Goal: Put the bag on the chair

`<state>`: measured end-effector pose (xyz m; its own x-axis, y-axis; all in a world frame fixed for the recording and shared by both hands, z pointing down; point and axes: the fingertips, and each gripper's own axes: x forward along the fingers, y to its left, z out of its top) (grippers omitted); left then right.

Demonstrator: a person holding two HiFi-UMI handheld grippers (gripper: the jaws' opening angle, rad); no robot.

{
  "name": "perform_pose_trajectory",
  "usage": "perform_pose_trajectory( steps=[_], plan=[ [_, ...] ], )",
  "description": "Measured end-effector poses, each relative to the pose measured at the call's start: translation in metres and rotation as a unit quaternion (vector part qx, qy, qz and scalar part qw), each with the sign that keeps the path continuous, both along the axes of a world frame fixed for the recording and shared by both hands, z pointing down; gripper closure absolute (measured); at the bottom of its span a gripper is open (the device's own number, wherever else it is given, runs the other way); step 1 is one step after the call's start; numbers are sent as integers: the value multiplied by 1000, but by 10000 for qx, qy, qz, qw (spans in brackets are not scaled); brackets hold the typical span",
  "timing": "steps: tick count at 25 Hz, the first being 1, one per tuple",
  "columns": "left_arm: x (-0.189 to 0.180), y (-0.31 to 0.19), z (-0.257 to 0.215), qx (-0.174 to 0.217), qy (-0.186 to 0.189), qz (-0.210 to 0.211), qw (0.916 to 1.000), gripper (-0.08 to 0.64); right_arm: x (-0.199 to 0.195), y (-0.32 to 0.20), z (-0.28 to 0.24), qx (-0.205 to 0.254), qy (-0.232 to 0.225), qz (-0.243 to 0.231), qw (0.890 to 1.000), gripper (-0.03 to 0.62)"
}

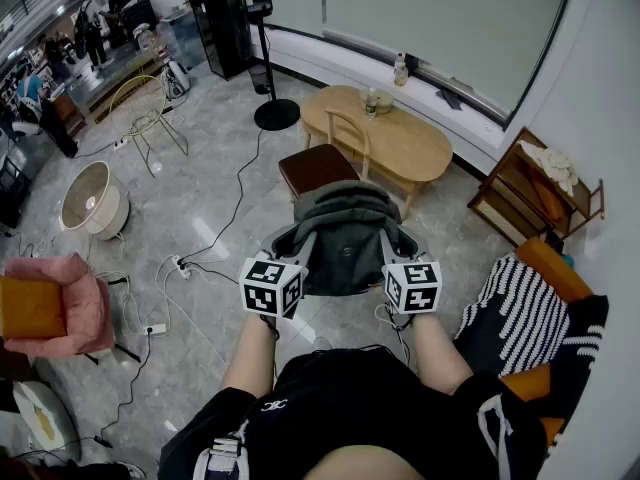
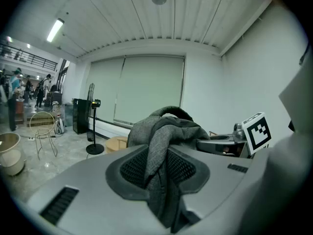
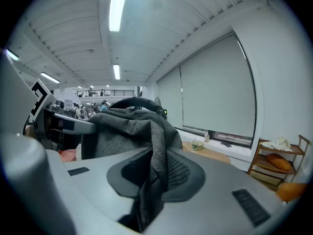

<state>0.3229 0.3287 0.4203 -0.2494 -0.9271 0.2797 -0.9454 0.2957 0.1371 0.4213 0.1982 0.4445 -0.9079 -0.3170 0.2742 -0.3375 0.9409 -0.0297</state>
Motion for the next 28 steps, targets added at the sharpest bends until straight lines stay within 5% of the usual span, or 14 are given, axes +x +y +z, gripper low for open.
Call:
perform_pose_trajectory(
  steps=[12, 28],
  plan=[
    [31, -2, 15, 0, 305, 222, 9993, 448, 40, 2, 8, -28, 90, 229, 9997, 505],
    [-37, 1, -2, 194, -55, 555, 9983, 451, -22, 11, -4, 151, -147, 426, 9989, 503]
  ],
)
